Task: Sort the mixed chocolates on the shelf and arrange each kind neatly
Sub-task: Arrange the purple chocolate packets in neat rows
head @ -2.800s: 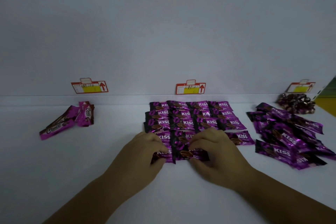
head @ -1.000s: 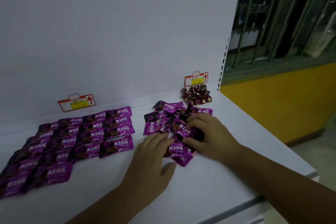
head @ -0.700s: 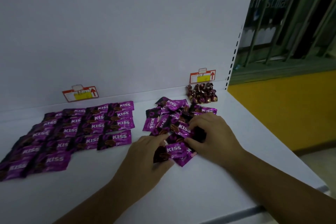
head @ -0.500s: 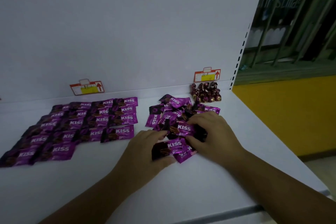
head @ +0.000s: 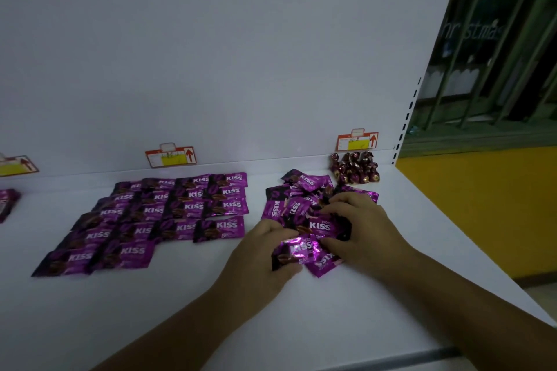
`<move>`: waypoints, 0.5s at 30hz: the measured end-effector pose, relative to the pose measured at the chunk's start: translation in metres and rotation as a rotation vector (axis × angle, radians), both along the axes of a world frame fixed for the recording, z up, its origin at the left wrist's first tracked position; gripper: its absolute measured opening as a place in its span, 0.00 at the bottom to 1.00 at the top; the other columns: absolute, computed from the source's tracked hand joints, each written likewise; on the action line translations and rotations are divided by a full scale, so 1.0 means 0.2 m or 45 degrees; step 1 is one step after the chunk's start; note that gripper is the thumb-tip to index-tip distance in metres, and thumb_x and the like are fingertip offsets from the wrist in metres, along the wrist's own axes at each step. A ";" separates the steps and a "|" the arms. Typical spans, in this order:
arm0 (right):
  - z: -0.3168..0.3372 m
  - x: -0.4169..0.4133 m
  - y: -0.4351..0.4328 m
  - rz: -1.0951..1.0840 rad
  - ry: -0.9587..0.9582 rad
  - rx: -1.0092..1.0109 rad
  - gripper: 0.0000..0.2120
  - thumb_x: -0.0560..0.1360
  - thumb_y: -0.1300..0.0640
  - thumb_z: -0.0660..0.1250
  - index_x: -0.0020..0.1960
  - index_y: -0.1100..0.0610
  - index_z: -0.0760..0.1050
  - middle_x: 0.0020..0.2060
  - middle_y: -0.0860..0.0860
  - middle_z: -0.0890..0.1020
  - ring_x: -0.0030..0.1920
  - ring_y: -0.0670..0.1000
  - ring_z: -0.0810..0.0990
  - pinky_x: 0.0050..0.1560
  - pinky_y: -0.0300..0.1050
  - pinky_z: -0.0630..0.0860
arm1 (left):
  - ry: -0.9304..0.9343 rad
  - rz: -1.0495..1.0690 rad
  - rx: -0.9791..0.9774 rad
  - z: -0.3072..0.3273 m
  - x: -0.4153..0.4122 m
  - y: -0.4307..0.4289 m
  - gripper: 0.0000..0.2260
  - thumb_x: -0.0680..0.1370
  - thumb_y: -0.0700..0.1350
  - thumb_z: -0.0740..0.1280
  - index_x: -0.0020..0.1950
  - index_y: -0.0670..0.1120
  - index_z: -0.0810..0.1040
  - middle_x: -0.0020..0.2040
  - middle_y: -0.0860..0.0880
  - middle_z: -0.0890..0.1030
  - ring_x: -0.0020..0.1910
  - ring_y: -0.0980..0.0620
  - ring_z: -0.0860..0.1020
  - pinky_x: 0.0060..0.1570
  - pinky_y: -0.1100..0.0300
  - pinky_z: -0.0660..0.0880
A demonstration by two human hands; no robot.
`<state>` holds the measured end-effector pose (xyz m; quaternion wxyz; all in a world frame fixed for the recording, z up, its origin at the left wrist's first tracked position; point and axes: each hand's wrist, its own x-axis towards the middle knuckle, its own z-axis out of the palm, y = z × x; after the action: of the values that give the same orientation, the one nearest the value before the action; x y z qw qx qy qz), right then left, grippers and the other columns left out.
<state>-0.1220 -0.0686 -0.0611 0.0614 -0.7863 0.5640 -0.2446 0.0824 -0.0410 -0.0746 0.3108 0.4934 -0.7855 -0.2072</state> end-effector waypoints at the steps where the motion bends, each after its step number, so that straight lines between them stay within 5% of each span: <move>1: 0.02 0.02 0.00 0.013 0.016 -0.004 0.24 0.67 0.44 0.72 0.62 0.47 0.75 0.59 0.43 0.73 0.60 0.46 0.68 0.65 0.50 0.65 | 0.009 -0.013 0.002 0.00 0.00 0.00 0.20 0.73 0.49 0.70 0.64 0.51 0.73 0.54 0.58 0.68 0.52 0.62 0.71 0.49 0.76 0.69; 6: 0.08 0.08 -0.03 0.065 0.292 0.046 0.22 0.69 0.40 0.69 0.61 0.45 0.75 0.54 0.42 0.78 0.55 0.46 0.72 0.63 0.50 0.66 | 0.020 -0.034 -0.012 0.07 0.09 -0.01 0.18 0.74 0.51 0.68 0.64 0.53 0.71 0.54 0.59 0.68 0.50 0.64 0.71 0.48 0.77 0.69; 11: 0.10 0.10 -0.06 0.094 0.316 -0.114 0.10 0.70 0.44 0.69 0.49 0.46 0.80 0.42 0.41 0.81 0.45 0.43 0.73 0.57 0.46 0.64 | -0.019 0.075 -0.158 0.24 0.41 -0.06 0.14 0.74 0.48 0.67 0.60 0.51 0.73 0.49 0.62 0.69 0.47 0.66 0.70 0.45 0.74 0.68; 15: 0.10 0.16 -0.06 0.127 0.311 -0.140 0.04 0.70 0.48 0.69 0.43 0.45 0.81 0.39 0.40 0.81 0.41 0.43 0.76 0.52 0.44 0.62 | -0.032 0.287 -0.229 0.28 0.66 -0.11 0.16 0.74 0.45 0.69 0.61 0.46 0.75 0.50 0.54 0.72 0.45 0.65 0.70 0.43 0.73 0.64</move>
<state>-0.0905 -0.0804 -0.0403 -0.0389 -0.8395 0.5132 -0.1743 0.2146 -0.0634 -0.0183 0.3652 0.5511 -0.7445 -0.0934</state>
